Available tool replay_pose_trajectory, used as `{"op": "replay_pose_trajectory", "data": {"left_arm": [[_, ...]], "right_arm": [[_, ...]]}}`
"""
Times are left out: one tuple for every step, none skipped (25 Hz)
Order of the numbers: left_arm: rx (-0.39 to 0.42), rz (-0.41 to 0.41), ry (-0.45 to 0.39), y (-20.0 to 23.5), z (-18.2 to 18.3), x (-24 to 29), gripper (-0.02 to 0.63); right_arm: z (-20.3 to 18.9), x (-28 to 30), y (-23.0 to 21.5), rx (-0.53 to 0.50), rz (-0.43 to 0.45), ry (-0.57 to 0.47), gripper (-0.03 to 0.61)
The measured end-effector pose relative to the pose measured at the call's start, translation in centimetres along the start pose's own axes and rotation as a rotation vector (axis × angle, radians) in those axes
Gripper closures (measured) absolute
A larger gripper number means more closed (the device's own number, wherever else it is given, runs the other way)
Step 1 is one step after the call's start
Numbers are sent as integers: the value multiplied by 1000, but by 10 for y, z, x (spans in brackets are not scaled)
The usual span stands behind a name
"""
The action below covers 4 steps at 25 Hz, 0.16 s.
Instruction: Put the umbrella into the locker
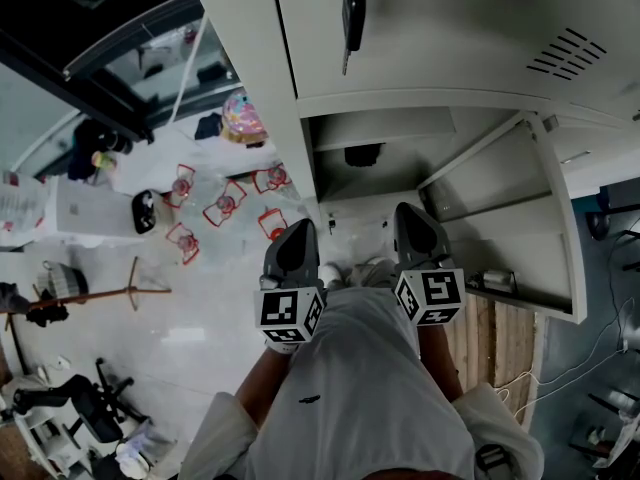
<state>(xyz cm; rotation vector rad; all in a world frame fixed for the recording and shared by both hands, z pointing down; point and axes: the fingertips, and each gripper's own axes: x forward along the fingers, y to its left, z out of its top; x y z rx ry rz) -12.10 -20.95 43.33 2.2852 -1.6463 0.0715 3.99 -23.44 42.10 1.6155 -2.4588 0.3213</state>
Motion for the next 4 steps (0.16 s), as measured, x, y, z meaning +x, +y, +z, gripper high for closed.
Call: {"op": "replay_pose_trajectory", "data": {"left_arm": [[0, -2, 0, -1, 0, 0, 595], [1, -3, 1, -2, -1, 1, 595], [1, -5, 2, -3, -1, 1, 595], [1, -7, 3, -4, -2, 1, 595]], "right_arm": [[0, 0, 1, -1, 2, -1, 577], [0, 0, 1, -2, 4, -1, 577], [1, 0, 2, -3, 6, -2, 577], [1, 0, 2, -3, 8, -3, 577]]}}
